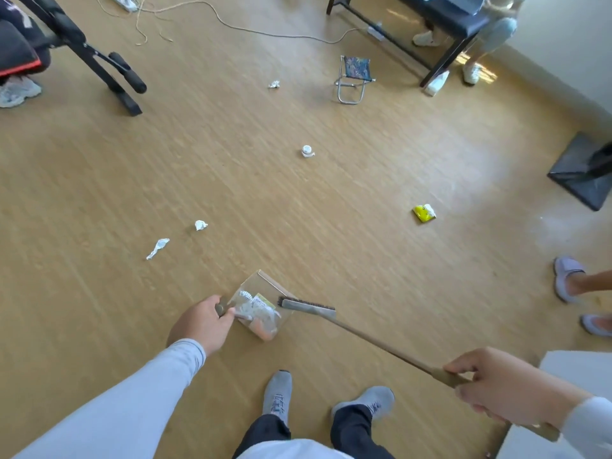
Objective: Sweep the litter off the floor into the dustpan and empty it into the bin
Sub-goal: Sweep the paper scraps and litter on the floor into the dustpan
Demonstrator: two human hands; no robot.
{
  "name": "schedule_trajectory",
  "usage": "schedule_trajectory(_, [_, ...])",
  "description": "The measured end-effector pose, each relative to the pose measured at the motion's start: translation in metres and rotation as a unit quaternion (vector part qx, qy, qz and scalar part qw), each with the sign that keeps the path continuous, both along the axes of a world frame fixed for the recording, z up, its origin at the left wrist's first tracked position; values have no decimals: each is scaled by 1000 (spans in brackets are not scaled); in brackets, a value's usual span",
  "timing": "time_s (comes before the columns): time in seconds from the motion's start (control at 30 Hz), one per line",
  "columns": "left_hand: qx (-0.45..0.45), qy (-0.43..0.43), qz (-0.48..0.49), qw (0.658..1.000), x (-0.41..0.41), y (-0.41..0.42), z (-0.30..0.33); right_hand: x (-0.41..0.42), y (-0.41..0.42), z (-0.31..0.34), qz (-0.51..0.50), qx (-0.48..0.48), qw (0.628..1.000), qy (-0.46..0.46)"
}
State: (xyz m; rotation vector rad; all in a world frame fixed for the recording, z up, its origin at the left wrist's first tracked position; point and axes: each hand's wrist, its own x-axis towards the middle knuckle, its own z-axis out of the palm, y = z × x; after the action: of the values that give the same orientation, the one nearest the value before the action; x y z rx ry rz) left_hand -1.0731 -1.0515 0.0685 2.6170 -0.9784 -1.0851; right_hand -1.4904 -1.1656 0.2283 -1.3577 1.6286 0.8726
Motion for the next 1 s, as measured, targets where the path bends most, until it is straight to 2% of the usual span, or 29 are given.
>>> schedule_trajectory(0.13, [-22, -4, -30, 999, -14, -44, 9, -41, -3, 18, -50, -16, 999, -3])
schedule_trajectory(0.3, [-50, 1, -45, 998, -48, -118, 16, -97, -11, 10, -93, -41, 995, 24])
schedule_trajectory(0.6, [-72, 6, -74, 995, -148, -261, 29, -222, -73, -5, -209, -78, 975, 16])
schedule_trajectory(0.8, [-77, -4, -116, 990, -224, -347, 47, -282, -132, 1, -214, -123, 969, 7])
schedule_trajectory(1.0, [-74, -3, -136, 988, -273, -418, 50, -320, -186, -22, -191, -134, 972, 32])
